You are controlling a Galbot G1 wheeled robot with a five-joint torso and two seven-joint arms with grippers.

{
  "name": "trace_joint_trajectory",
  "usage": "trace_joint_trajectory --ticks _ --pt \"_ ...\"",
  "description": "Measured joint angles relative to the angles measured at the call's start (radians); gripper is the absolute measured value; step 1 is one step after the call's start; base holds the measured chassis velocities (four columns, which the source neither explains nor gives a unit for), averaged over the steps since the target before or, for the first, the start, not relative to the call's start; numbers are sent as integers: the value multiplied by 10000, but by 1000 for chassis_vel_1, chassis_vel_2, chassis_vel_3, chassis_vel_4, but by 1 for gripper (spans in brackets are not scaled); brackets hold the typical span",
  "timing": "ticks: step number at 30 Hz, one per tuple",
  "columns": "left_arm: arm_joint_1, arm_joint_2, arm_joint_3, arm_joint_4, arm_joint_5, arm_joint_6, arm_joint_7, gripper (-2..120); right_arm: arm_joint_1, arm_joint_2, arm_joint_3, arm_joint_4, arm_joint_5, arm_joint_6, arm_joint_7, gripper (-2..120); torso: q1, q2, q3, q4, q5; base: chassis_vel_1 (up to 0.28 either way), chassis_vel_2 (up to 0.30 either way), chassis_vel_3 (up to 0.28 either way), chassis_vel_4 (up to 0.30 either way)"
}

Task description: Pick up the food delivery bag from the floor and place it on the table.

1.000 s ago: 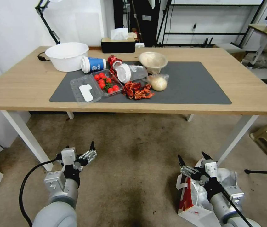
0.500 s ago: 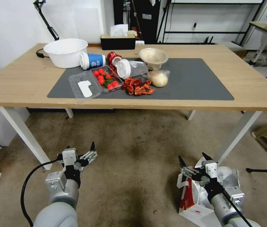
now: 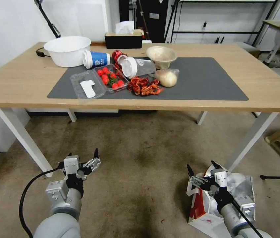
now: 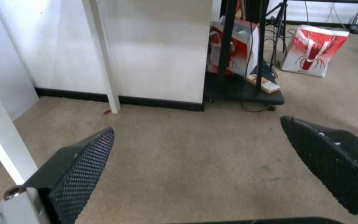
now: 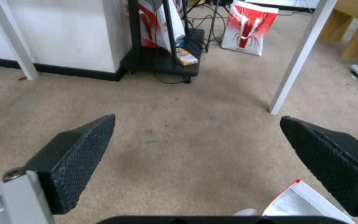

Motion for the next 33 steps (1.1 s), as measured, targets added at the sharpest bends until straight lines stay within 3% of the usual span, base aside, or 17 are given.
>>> trace_joint_trajectory --ticks 33 --pt "-9 24 66 97 12 -26 38 100 -32 111 -27 94 -25 7 40 100 -390 -1210 -821 0 0 0 0 0 0"
